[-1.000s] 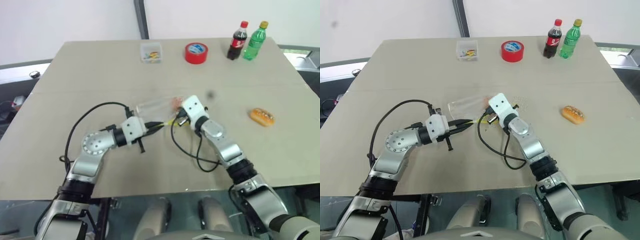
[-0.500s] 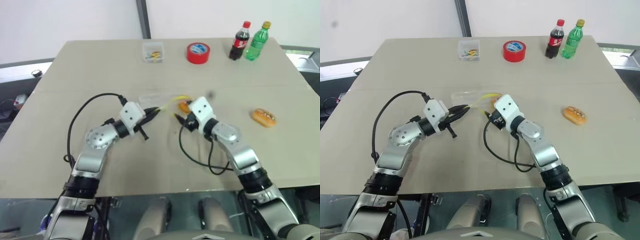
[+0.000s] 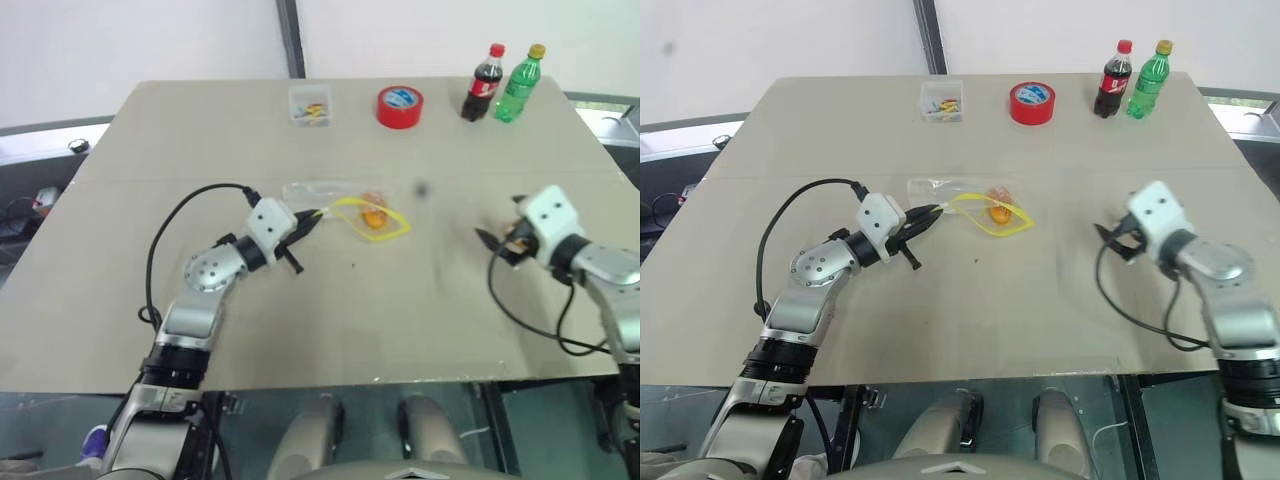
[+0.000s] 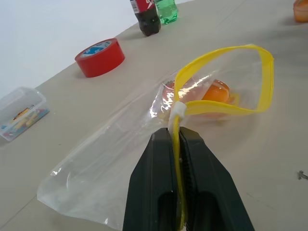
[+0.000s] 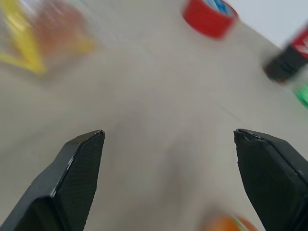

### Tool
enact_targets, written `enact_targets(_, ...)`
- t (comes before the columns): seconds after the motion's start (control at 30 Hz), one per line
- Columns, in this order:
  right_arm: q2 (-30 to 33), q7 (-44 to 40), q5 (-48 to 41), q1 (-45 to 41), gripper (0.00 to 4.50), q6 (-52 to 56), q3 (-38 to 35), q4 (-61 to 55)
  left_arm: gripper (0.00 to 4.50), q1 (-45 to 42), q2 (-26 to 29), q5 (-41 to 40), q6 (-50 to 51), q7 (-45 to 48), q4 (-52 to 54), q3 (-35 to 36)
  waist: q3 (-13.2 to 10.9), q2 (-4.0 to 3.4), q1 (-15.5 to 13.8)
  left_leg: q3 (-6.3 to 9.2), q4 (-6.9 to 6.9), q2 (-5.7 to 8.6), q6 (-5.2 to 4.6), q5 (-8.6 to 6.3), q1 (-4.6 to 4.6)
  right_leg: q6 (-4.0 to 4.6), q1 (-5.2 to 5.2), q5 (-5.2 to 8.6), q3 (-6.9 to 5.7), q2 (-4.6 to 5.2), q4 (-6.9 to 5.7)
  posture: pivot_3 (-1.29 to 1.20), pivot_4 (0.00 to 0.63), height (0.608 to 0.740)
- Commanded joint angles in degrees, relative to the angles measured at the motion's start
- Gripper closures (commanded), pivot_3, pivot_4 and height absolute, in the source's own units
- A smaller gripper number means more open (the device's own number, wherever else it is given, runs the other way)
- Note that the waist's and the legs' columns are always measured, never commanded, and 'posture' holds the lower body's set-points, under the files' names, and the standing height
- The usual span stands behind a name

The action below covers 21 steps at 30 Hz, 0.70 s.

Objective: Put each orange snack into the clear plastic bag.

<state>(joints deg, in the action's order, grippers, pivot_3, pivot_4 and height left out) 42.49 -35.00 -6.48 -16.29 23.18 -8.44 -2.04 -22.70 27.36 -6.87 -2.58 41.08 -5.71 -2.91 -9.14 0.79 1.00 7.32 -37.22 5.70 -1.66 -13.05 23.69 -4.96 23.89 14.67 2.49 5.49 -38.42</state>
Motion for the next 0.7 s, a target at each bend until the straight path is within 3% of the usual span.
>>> enact_targets(0.03, 1.37, -0.02, -0.41, -3.46, 0.08, -3.68, -3.44, 13.93, 4.50, -1.08, -0.24, 0.19, -1.50, 0.35, 0.40, -0.20, 0.00, 0.01, -0.04, -0.02, 0.00, 0.00, 0.00, 0.00, -0.03, 0.00, -0.05, 0.00, 0.01, 0.01, 0.01, 0.00, 0.150, 0.740)
enact_targets(0.17, 0.07, -1.48, -2.45, -6.34, 0.08, -4.23, -3.80, 22.65, 4.50, -1.40, -0.23, 0.21, -1.57, 0.47, 0.48, -0.14, 0.01, 0.00, 0.01, -0.07, 0.00, -0.03, 0.00, 0.00, -0.09, 0.00, -0.10, 0.00, 0.05, -0.01, 0.01, 0.00, 0.150, 0.740)
enact_targets(0.27, -0.62, -2.26, -4.47, -7.21, 0.86, -3.61, -4.73, 24.18, 4.50, -1.22, -0.06, 0.02, -1.51, 0.38, 0.91, 0.23, 0.01, 0.01, -0.17, -0.04, -0.03, -0.03, -0.02, -0.01, -0.16, 0.00, -0.24, 0.00, 0.01, 0.00, 0.06, 0.00, 0.150, 0.740)
enact_targets(0.47, -0.51, -3.22, -7.43, -5.60, 3.73, -0.95, -5.93, 19.94, 4.50, -0.96, -0.08, -0.29, -1.12, 0.14, 1.41, 0.57, 0.01, 0.00, -0.22, 0.00, -0.04, -0.01, -0.03, -0.01, -0.15, -0.01, -0.26, 0.00, -0.01, 0.02, 0.09, 0.00, 0.150, 0.740)
enact_targets(0.57, -1.09, -3.88, -10.81, -4.10, 3.73, 2.38, -6.78, 12.73, 4.50, -1.29, -0.25, -0.65, -0.68, 0.02, 1.32, 0.80, 0.01, 0.00, -0.25, 0.06, -0.03, -0.02, -0.02, -0.01, -0.13, -0.01, -0.25, 0.00, -0.05, 0.01, 0.09, 0.00, 0.150, 0.740)
enact_targets(0.7, -6.06, -2.47, -21.84, -2.85, 3.73, 15.40, -5.02, -7.36, 4.50, -1.30, -0.67, -1.47, 0.21, -0.30, 1.83, 1.53, 0.01, -0.03, 0.29, 0.05, -0.03, -0.04, -0.03, -0.02, -0.10, -0.01, -0.20, 0.00, -0.01, 0.01, 0.09, 0.00, 0.150, 0.740)
